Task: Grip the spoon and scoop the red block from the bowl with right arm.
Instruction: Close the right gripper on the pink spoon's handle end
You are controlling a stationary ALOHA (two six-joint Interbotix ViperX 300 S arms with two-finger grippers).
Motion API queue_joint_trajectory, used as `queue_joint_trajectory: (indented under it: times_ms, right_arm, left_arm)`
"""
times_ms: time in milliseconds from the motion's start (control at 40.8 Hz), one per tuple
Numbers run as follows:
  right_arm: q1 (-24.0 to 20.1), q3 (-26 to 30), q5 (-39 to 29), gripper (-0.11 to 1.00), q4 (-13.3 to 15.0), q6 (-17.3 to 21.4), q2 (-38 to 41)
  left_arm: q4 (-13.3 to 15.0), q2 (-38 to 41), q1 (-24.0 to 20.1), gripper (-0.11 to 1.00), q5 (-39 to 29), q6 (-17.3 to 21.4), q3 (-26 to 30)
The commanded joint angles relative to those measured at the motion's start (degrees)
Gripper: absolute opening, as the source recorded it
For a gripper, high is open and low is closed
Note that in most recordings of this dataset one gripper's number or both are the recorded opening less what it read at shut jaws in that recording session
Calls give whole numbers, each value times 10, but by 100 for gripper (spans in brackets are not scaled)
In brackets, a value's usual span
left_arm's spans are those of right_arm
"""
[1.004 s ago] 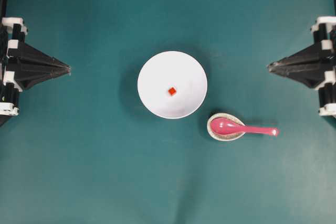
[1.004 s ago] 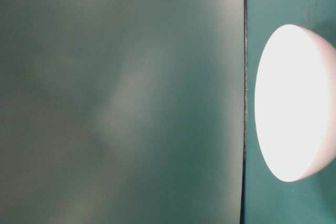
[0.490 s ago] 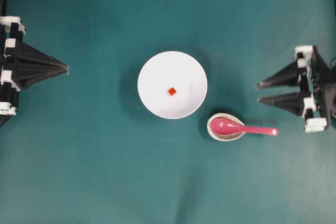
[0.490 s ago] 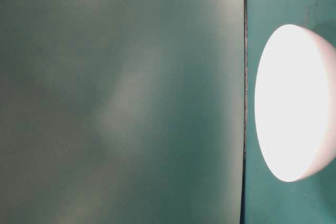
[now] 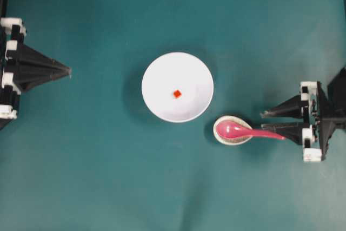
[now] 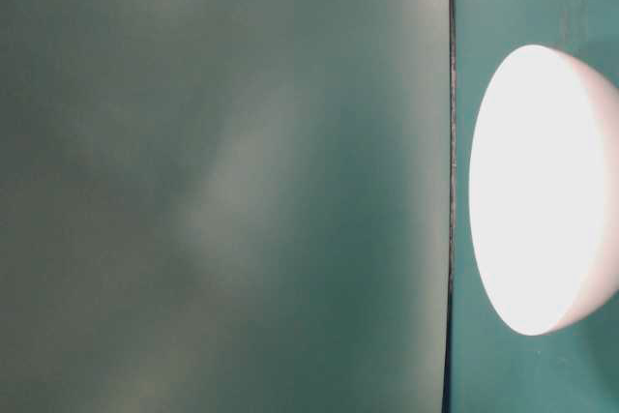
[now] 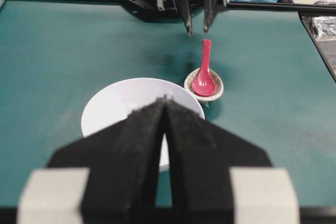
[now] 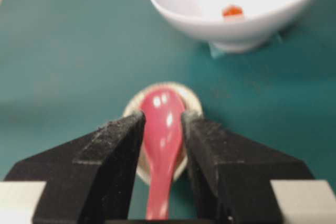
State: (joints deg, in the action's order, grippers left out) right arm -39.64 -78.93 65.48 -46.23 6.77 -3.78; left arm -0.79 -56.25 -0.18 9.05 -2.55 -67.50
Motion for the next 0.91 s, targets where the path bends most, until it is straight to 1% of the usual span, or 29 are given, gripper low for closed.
queue_joint_trajectory:
  times_ms: [0,49,122,245,416,661,882]
  right_arm:
    - [-47,26,12,43,-58,2,46]
    - [-62,35,17,43,-75,2,69]
    - [-74,47,24,43,-87,2,97]
    - [-75,54,25,43,-90,1,124]
    - [-75,46,24,43,-92,-5,142]
    - [-75,27,18,43,-98,-5,143]
    - [-75,29,9,43,-96,-9,143]
  left_arm:
    - [-2,4,0,0,4,-1,15]
    - [-1,4,0,0,4,-1,15]
    - [-2,6,0,0,3,-1,15]
    - [-2,6,0,0,4,-1,15]
    - [-1,6,0,0,4,-1,14]
    - [-1,7,-1,0,3,-1,14]
    - [-1,7,-1,0,3,-1,15]
